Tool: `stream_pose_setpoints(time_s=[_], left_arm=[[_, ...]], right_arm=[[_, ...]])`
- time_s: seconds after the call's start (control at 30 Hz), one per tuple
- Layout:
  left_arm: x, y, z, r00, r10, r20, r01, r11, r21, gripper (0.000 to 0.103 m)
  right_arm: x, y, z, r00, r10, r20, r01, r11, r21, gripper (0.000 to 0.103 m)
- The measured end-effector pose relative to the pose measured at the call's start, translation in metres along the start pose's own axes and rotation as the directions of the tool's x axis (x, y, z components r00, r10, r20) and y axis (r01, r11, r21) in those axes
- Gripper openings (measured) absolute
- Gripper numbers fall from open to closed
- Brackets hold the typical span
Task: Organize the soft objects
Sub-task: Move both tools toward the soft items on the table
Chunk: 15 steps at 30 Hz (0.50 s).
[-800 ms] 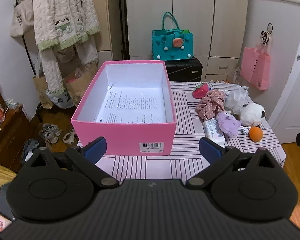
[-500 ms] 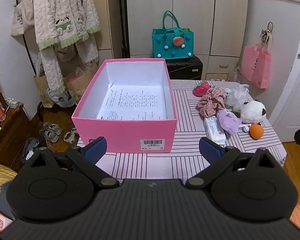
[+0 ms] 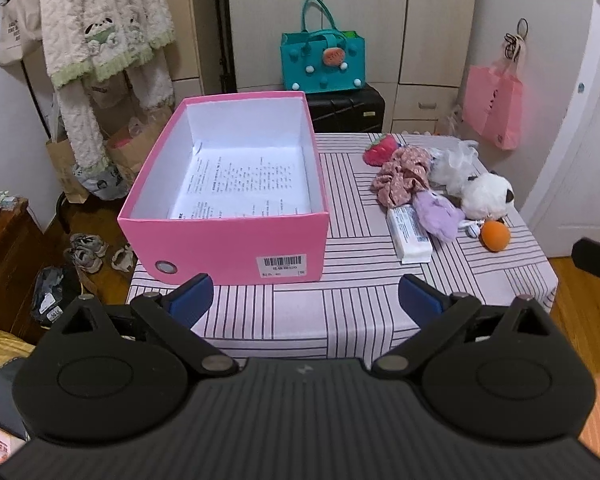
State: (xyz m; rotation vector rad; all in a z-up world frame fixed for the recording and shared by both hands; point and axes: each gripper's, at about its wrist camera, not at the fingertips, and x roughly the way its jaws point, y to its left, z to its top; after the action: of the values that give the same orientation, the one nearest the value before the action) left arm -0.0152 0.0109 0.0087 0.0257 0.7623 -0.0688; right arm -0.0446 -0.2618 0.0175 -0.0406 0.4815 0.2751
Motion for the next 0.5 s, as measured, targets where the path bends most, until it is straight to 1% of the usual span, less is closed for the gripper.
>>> stream_pose_setpoints(time_s=[0.13, 0.27, 0.4, 0.5], left_arm=[[-0.001, -0.001, 0.000, 1.000, 0.007, 0.010, -0.008, 1.000, 0.016, 0.100], [-0.003, -0.002, -0.002, 0.998, 0.032, 0.057, -0.034, 0.999, 0.021, 0.100], [-0.003, -0.003, -0.006, 0.993, 0.066, 0.103, -0.068, 0.998, 0.014, 0.100], [0.001, -0.004, -0.006, 0.992, 0.074, 0.106, -0.076, 0.997, 0.015, 0.100]], right_arm=[[0.002, -0.002, -0.001, 1.000, -0.008, -0.009, 0.008, 1.000, 0.004, 0.103], [0.005, -0.003, -0.003, 1.000, -0.008, -0.014, 0.008, 1.000, 0.006, 0.103], [0.009, -0.001, -0.006, 0.999, -0.038, -0.008, 0.038, 0.999, 0.003, 0.103], [0.012, 0.000, -0.008, 0.999, -0.049, -0.009, 0.049, 0.999, 0.006, 0.103]])
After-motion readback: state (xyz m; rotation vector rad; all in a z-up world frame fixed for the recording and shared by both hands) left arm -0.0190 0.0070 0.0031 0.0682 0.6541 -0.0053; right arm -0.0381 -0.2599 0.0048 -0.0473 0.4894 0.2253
